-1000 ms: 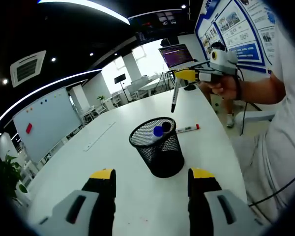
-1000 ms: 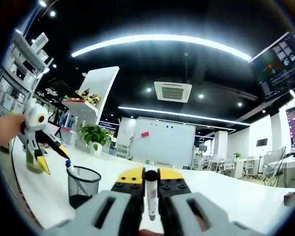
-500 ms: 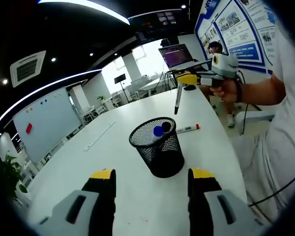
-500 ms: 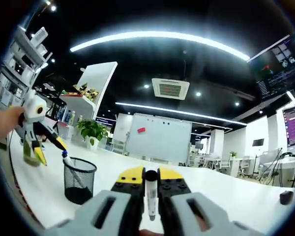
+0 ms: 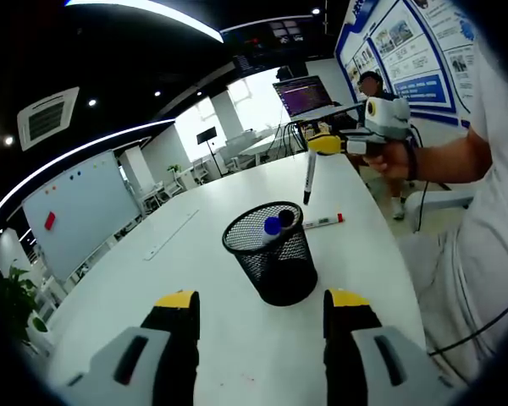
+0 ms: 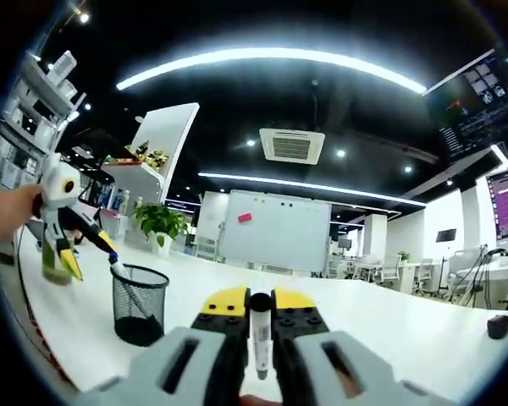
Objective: Pick up the whiteboard markers from the pen holder and place them facing the whiteboard neatly
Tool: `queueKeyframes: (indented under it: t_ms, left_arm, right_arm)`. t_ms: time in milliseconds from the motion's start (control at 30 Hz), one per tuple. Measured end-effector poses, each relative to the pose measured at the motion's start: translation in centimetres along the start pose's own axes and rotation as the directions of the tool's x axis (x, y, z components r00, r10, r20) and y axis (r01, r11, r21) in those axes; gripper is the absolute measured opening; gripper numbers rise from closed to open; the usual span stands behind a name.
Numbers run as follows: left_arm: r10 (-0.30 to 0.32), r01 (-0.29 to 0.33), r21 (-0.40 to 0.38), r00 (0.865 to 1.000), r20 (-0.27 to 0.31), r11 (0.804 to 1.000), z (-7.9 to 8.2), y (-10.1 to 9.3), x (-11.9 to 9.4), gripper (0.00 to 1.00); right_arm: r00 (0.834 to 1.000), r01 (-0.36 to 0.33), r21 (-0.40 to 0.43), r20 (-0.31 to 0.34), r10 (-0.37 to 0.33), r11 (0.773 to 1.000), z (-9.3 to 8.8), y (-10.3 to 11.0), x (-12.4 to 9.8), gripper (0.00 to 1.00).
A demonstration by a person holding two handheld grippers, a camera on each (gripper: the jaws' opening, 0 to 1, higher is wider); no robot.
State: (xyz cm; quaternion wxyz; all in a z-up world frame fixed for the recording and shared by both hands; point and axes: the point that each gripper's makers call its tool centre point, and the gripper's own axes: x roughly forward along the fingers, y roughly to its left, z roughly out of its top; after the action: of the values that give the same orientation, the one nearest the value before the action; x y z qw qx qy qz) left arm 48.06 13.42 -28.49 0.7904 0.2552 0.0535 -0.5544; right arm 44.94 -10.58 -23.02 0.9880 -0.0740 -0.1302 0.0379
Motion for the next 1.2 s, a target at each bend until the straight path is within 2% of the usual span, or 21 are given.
queueKeyframes:
  t_ms: [500, 667, 867, 1200]
  left_arm:
    - [0.001, -0.001, 0.002, 1.0, -0.002, 1.0, 0.0, 0.0, 0.0, 0.6]
    - [0.002, -0.002, 0.002, 1.0, -0.001, 1.0, 0.0, 0.0, 0.0, 0.6]
    - [0.002, -0.002, 0.001, 1.0, -0.002, 1.0, -0.2, 0.3, 0.1, 0.6]
    - [0.002, -0.002, 0.002, 1.0, -0.002, 1.0, -0.2, 0.4, 0.2, 0.6]
  right_arm:
    - [0.999, 0.018, 0.007, -0.031, -0.018, 1.0, -1.1, 0.1, -1.3, 0.09]
    - [0.998, 0.029, -0.016, -0.059, -0.029, 0.999, -1.9, 0.2, -2.0, 0.09]
    - [0.995, 0.039, -0.008, -0.087, -0.04, 0.999, -2.7, 0.2, -2.9, 0.1]
    - [0.984, 0.051, 0.012, -0.17, -0.048, 0.999, -5.2, 0.9, -4.2, 0.1]
